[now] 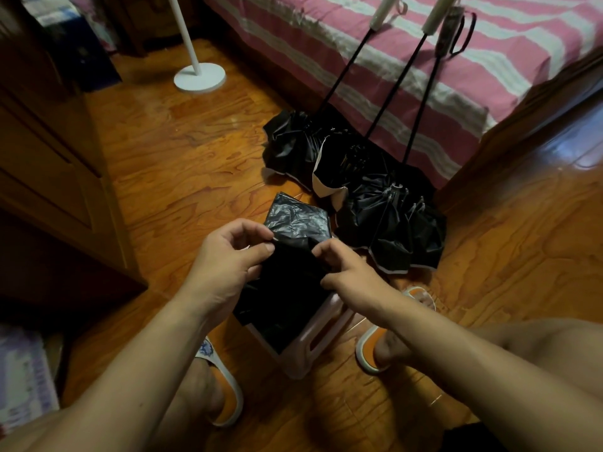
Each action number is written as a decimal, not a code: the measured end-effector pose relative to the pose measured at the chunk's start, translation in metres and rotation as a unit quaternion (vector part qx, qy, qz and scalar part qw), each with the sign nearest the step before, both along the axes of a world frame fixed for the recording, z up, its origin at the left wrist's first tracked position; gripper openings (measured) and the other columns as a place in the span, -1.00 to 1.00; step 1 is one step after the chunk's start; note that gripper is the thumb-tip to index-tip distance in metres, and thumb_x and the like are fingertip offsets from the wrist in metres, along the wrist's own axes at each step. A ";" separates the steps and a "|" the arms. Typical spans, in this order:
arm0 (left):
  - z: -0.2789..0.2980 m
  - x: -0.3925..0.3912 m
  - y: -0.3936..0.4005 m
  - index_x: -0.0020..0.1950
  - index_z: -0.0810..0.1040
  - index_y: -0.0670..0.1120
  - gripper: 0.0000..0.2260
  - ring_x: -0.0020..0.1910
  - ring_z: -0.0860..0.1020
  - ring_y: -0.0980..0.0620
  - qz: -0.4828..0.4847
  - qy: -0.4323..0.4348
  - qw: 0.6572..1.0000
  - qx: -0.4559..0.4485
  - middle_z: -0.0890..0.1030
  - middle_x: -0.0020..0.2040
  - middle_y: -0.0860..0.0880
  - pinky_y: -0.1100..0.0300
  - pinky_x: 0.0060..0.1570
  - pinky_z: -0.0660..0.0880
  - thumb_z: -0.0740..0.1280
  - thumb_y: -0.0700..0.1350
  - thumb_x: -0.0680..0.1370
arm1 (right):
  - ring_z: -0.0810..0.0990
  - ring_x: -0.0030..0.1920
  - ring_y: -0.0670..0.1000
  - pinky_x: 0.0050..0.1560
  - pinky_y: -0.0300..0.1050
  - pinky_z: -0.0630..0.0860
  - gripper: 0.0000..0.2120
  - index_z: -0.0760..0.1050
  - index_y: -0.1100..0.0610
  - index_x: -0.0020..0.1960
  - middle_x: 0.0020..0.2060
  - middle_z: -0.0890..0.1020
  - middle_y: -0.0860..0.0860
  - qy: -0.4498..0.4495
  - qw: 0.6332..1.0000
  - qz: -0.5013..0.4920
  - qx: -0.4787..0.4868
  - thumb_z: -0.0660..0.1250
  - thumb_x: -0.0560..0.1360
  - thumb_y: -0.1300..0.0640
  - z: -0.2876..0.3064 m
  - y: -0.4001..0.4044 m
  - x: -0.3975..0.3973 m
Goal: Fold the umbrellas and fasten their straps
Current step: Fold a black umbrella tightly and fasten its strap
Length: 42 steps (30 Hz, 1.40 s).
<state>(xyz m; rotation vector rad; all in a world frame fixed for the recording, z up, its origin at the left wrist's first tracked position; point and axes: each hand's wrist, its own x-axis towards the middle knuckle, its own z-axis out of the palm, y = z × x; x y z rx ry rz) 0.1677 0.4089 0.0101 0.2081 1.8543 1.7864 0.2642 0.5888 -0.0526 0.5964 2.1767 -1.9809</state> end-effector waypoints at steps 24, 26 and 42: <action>0.015 -0.025 0.034 -0.16 0.64 -0.02 -0.74 -0.33 0.51 0.19 -0.041 0.117 0.992 -0.029 0.59 -0.30 0.11 0.36 -0.37 0.39 0.40 -0.39 0.51 | 0.65 -0.19 -0.08 -0.12 -0.19 0.55 -0.86 0.58 0.06 0.14 -0.16 0.68 -0.03 0.039 0.952 -0.275 -0.132 0.39 0.59 0.17 0.023 0.014 -0.005; 0.017 -0.019 0.038 -0.15 0.64 -0.01 -0.74 -0.30 0.54 0.17 -0.042 0.129 0.989 -0.049 0.61 -0.25 0.05 0.32 -0.34 0.42 0.40 -0.38 0.50 | 0.69 0.00 -0.02 0.01 -0.14 0.61 -0.85 0.64 -0.01 0.13 -0.04 0.71 0.00 0.029 0.970 -0.233 -0.065 0.43 0.57 0.12 0.023 0.008 -0.001; 0.039 0.020 -0.006 -0.12 0.64 -0.04 -0.79 -0.27 0.53 0.13 0.059 0.129 0.986 -0.087 0.60 -0.23 -0.01 0.22 -0.22 0.43 0.41 -0.36 0.53 | 0.67 -0.09 0.04 -0.08 -0.08 0.47 -0.63 0.50 0.11 0.25 -0.02 0.70 0.13 -0.111 0.990 -0.089 -0.001 0.42 0.50 0.36 0.061 0.013 -0.005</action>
